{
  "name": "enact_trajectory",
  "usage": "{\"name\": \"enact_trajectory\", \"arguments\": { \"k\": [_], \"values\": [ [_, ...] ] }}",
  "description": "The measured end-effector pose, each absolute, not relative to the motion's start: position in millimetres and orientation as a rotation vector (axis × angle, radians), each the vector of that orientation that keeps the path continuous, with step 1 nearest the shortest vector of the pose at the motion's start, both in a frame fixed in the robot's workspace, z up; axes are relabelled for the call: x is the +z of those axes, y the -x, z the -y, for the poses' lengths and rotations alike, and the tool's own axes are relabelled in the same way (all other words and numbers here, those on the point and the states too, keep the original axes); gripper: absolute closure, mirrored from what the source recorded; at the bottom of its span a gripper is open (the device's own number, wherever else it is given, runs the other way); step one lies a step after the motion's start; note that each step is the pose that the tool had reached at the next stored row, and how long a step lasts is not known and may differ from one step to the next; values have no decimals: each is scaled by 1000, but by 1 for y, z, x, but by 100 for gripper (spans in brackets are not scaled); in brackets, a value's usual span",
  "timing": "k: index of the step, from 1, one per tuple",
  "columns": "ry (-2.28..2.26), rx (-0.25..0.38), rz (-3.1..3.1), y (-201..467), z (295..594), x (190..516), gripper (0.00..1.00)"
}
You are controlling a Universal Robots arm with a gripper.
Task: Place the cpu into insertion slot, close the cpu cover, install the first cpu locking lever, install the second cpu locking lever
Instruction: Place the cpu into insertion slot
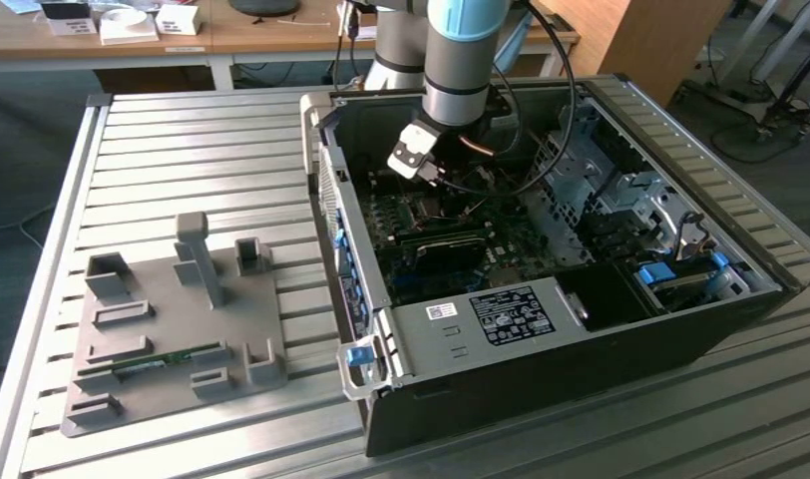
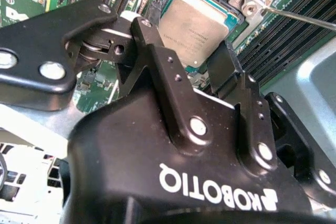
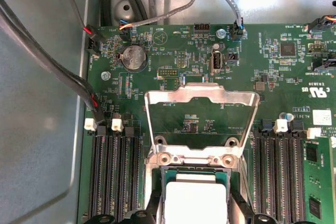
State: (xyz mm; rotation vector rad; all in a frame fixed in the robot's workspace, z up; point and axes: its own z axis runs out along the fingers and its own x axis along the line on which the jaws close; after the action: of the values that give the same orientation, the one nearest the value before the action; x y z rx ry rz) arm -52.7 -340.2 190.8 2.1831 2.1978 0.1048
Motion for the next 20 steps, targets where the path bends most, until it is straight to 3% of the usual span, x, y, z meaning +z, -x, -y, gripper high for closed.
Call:
{"name": "enact_trajectory", "arguments": {
  "k": [20],
  "values": [
    [-2183,105,-2198,53,340,206,39]
  ]
}}
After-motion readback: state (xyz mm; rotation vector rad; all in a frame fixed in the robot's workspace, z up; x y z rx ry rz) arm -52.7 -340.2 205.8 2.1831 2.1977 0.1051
